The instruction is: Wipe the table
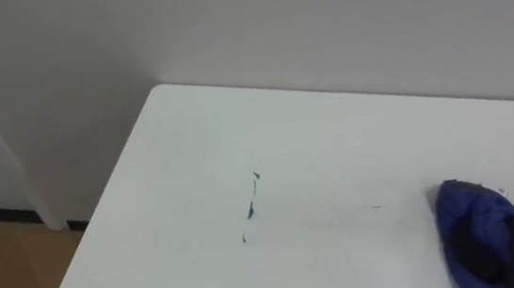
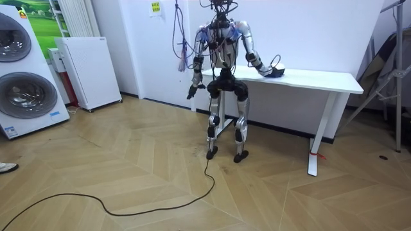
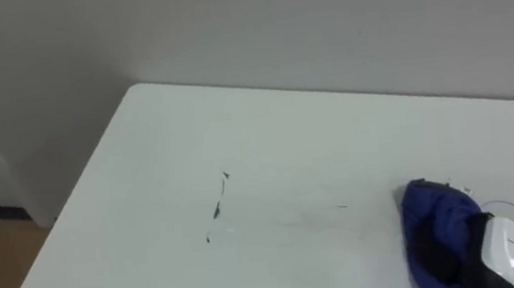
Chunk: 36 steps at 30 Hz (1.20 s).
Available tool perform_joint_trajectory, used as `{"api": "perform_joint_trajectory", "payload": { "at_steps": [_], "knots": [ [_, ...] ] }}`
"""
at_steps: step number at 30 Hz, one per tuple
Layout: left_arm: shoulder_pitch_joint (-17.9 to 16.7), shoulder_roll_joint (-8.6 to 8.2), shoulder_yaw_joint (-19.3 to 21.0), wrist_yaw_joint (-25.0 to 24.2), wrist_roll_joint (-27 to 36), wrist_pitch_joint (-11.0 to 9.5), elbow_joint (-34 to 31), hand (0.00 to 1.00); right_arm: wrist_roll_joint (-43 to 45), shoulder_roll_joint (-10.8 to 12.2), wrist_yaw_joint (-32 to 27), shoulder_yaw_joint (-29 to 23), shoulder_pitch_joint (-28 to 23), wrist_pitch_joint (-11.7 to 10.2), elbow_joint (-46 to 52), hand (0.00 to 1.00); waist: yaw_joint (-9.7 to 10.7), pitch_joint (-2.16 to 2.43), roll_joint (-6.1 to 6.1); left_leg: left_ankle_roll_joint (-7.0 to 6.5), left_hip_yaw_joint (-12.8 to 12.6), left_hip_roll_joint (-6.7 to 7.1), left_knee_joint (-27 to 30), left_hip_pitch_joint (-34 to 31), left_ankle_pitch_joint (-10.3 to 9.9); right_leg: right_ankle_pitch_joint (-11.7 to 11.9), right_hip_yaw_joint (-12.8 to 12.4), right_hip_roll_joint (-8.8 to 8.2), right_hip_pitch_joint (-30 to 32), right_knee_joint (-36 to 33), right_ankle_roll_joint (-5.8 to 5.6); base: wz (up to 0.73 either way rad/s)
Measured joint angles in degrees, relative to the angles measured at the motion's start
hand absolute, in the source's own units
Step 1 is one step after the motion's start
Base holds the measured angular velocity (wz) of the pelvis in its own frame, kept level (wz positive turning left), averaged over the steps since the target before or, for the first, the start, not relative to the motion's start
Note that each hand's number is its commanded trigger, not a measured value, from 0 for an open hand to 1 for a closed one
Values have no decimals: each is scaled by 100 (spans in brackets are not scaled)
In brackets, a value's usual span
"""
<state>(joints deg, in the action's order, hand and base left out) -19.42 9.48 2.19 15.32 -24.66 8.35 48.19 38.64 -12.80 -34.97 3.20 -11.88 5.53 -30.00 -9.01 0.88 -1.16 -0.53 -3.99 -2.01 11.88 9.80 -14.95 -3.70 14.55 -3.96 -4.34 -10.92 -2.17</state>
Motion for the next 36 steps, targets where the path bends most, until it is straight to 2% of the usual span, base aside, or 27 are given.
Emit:
{"api": "perform_joint_trajectory", "payload": {
  "at_steps": [1, 3, 6, 7, 10, 11, 13, 14, 15, 16, 17, 18, 19, 20, 21, 22, 24, 25, 26, 28, 29, 30, 32, 33, 34, 35, 36],
  "knots": [
    [136, -4, -130, 29, 46, 11, 104, 0, 59, 78, 294, 310, 263, 86, 97, 100, -105, -21, 0, -6, 105, 7, 7, -16, -5, 22, 4, 43, 79, -48, 37, -38],
    [159, -6, -261, 29, 41, 17, 102, 0, 500, 266, 660, 626, 704, 69, 166, 100, -114, -86, -4, -46, 419, 42, 178, -167, -68, -70, 110, 51, 162, -184, 107, 10],
    [-8, 2, -349, 20, 41, 35, 79, 0, 516, 285, 760, 722, 970, -29, 96, 100, -231, -158, 4, -7, 452, 49, 353, -340, -94, -293, 105, 3, 353, -421, 124, 21],
    [-165, 38, -322, 7, 47, 46, 70, 0, 459, 275, 651, 715, 987, -142, -52, 100, -226, -129, 70, -11, 464, 59, 405, -402, -96, -380, 105, -34, 446, -510, 131, 17],
    [-575, 92, 120, -166, 39, 80, 83, 0, 281, 83, 180, 672, 795, -668, -357, 100, -82, -125, 71, -27, 477, 63, 533, -419, -163, -474, 157, -102, 411, -604, 85, 31],
    [-579, 134, 326, -233, 6, 69, 138, 0, 184, 6, -18, 598, 698, -859, -516, 100, -47, -123, 78, -48, 449, 63, 578, -400, -195, -490, 159, -120, 351, -593, 55, 41],
    [-599, 220, 655, -268, -115, 34, 173, 0, 138, -7, -287, 330, 553, -1088, -774, 100, 44, -114, 83, -86, 354, 43, 565, -297, -213, -510, 181, -191, 228, -590, -15, 29],
    [-606, 253, 922, -280, -278, 1, 177, 0, 112, -26, -438, 95, 406, -1129, -833, 100, 64, -95, 104, -126, 164, 11, 552, -258, -241, -516, 90, -227, 189, -611, -65, 10],
    [-596, 265, 1059, -288, -322, -10, 191, 0, 99, -50, -512, 5, 331, -1130, -846, 100, 81, -78, 131, -148, 109, -1, 547, -248, -254, -502, 47, -282, 191, -629, -88, -5],
    [-540, 305, 1273, -308, -340, -29, 239, 0, -33, -147, -663, -82, 202, -1130, -905, 100, 102, -42, 187, -179, 25, -50, 545, -232, -273, -477, -35, -328, 252, -807, -129, 0],
    [-486, 334, 1393, -307, -346, -65, 233, 0, -175, -237, -765, -167, 102, -1130, -976, 100, 137, -13, 224, -192, -89, -84, 549, -210, -281, -464, -5, -542, 351, -1133, -142, 25],
    [-430, 371, 1379, -303, -329, -115, 181, 0, -240, -289, -829, -238, 32, -1129, -1039, 100, 266, -9, 227, -195, -171, -103, 552, -196, -283, -481, -48, -867, 343, -1271, -197, 41],
    [-396, 392, 1323, -303, -311, -138, 148, 0, -252, -311, -844, -237, 5, -1129, -1047, 100, 313, -8, 230, -193, -241, -133, 554, -186, -282, -493, -80, -1013, 320, -1268, -246, 46],
    [-337, 412, 1214, -308, -287, -189, 50, 0, -248, -304, -851, -233, -16, -1127, -1047, 100, 323, -6, 237, -183, -237, -184, 571, -192, -278, -477, -251, -1211, 326, -1192, -326, 21],
    [-227, 407, 1086, -313, -280, -264, 21, 0, -247, -281, -850, -196, 22, -1117, -1039, 100, 245, -5, 237, -140, -228, -261, 604, -219, -295, -446, -462, -1296, 321, -1031, -372, 6],
    [-150, 399, 1008, -314, -265, -272, 23, 0, -265, -268, -849, -150, 36, -1106, -1043, 100, 220, -11, 229, -117, -228, -298, 626, -238, -303, -400, -552, -1313, 314, -926, -413, 0],
    [116, 379, 723, -341, -187, -269, 26, 0, -457, -170, -843, 47, 105, -1033, -984, 100, 193, -20, 212, -21, -199, -433, 808, -401, -358, -177, -531, -1376, 281, -595, -448, -2],
    [307, 350, 517, -348, -185, -270, 41, 0, -482, -29, -828, 62, 219, -986, -946, 100, 185, -41, 162, 49, -195, -500, 917, -517, -391, -81, -458, -1411, 305, -573, -460, -15],
    [439, 316, 329, -360, -138, -274, 77, 0, -475, 88, -727, 93, 336, -926, -855, 100, 167, -44, 134, 142, -204, -576, 1029, -608, -417, -78, -422, -1392, 306, -586, -464, -30],
    [609, 247, 303, -374, -42, -327, 90, 0, -371, 172, -474, 188, 562, -839, -685, 100, 98, -73, 53, 330, -236, -681, 1102, -728, -417, -93, -416, -1342, 367, -618, -459, -42],
    [627, 240, 307, -370, -42, -386, 87, 0, -174, 171, -235, 278, 692, -849, -563, 100, 38, -78, 32, 489, -329, -821, 1103, -788, -382, -98, -335, -1249, 415, -677, -450, -40],
    [625, 248, 317, -364, -38, -408, 103, 0, -57, 176, -142, 316, 717, -881, -531, 100, 35, -81, 27, 583, -339, -890, 1097, -833, -342, -84, -300, -1126, 426, -694, -448, -40],
    [534, 267, 327, -347, -42, -468, 194, 0, 295, 163, -77, 362, 900, -1116, -486, 100, 63, -70, 66, 988, -318, -1228, 977, -1013, -145, -401, 177, -769, 477, -687, -610, -2],
    [389, 260, 351, -340, -78, -472, 170, 0, 360, 144, -155, 330, 857, -1197, -490, 100, 128, -49, 87, 1161, -285, -1401, 739, -1020, 115, -562, 347, -584, 512, -761, -477, 43],
    [306, 259, 381, -342, -113, -473, 146, 0, 410, 136, -201, 267, 801, -1224, -490, 100, 213, -39, 46, 1180, -329, -1432, 634, -1028, 274, -674, 428, -563, 525, -810, -419, 108],
    [134, 252, 434, -342, -232, -464, 109, 0, 487, 116, -339, 35, 595, -1247, -490, 100, 400, -33, -46, 1165, -517, -1406, 508, -1044, 545, -904, 499, -550, 498, -902, -359, 114],
    [78, 251, 446, -342, -279, -458, 92, 0, 491, 95, -407, -73, 472, -1247, -495, 100, 440, -22, -100, 1149, -640, -1373, 488, -1033, 602, -985, 495, -529, 469, -927, -323, 121]
  ]
}}
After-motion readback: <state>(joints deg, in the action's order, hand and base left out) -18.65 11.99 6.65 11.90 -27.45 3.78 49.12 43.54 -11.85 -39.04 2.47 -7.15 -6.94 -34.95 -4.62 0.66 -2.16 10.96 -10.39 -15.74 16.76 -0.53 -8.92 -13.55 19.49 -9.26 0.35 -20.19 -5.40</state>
